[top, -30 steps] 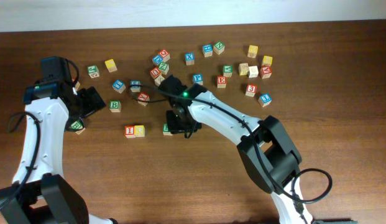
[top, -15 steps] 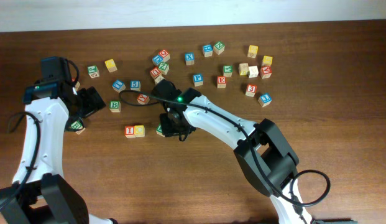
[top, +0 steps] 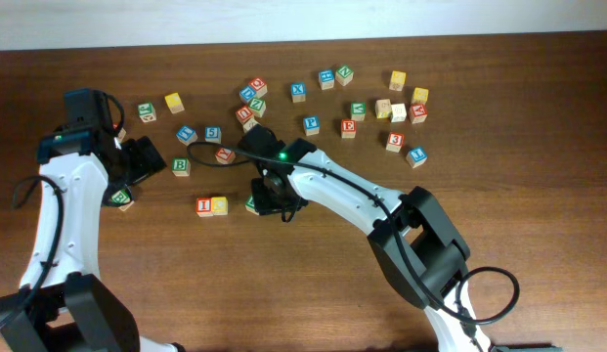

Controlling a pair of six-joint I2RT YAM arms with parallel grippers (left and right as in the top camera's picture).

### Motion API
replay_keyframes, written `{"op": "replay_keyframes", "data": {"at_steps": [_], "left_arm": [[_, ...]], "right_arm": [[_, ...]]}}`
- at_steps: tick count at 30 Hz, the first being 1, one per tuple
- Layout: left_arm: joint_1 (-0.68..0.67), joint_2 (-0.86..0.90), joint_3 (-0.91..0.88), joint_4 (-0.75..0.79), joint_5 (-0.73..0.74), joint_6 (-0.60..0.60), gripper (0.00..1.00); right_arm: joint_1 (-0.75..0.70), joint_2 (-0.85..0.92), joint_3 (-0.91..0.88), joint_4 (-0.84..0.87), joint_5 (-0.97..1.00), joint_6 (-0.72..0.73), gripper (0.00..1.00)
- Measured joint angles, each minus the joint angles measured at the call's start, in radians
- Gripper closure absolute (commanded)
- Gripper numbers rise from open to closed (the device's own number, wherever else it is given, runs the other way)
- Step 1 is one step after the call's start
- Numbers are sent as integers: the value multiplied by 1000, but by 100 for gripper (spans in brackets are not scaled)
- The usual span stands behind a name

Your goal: Spell out ICRA

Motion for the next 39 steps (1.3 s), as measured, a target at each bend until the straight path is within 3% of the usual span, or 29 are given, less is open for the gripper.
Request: {"op": "replay_keyframes", "data": {"at_steps": [39], "left_arm": [[0,0,0,0,0,0,1]], "right_arm": [[-2,0,0,90,76,0,63]]}}
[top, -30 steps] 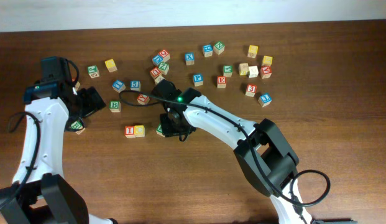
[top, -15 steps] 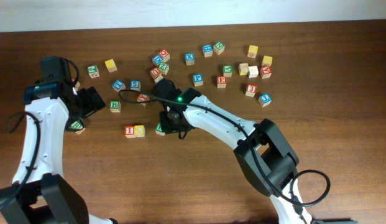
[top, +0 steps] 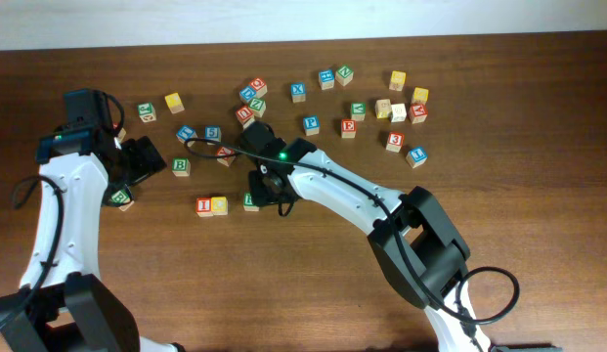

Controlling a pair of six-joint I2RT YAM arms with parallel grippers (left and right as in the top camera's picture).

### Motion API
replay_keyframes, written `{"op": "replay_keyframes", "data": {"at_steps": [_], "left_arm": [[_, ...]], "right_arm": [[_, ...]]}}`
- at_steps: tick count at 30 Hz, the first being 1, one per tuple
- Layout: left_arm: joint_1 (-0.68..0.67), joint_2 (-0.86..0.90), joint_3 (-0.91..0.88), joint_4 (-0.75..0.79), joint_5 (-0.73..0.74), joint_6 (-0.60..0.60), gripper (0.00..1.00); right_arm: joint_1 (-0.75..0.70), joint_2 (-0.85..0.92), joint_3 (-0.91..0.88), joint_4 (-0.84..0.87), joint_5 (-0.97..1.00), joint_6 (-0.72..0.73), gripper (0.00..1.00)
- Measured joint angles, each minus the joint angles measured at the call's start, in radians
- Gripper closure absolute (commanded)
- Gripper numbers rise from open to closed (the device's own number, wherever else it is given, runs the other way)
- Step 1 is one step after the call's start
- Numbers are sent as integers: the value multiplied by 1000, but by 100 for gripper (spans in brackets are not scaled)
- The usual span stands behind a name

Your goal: Spell out ICRA

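A red "I" block (top: 204, 206) and a yellow block (top: 220, 205) sit side by side in the lower middle of the table. Just right of them lies a green block (top: 250, 201). My right gripper (top: 264, 192) is directly beside the green block, on its right. The gripper body hides its fingers, so I cannot tell whether they grip the block. My left gripper (top: 145, 161) rests at the far left with its fingers apart and nothing between them.
Several loose letter blocks (top: 252, 98) are scattered across the back of the table, with more at the back right (top: 396, 108). A green block (top: 181, 166) lies near the left gripper. Another green block (top: 120, 198) sits beside the left arm.
My right gripper has shifted slightly up and to the left. More of the green block shows now, and it sits a touch closer to the yellow block. The left arm has not moved.
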Motion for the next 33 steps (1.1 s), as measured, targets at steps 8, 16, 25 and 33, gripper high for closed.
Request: {"op": "replay_keyframes", "data": {"at_steps": [8,16,25,33], "left_arm": [[0,0,0,0,0,0,1],[0,0,0,0,0,0,1],[0,0,0,0,0,0,1],[0,0,0,0,0,0,1]], "right_arm": [[-1,0,0,-2,31,0,62],[-23,0,0,-24,71,0,63],[-39,0,0,-92,77,5,96],[-39,0,0,-91,77,2,96]]}}
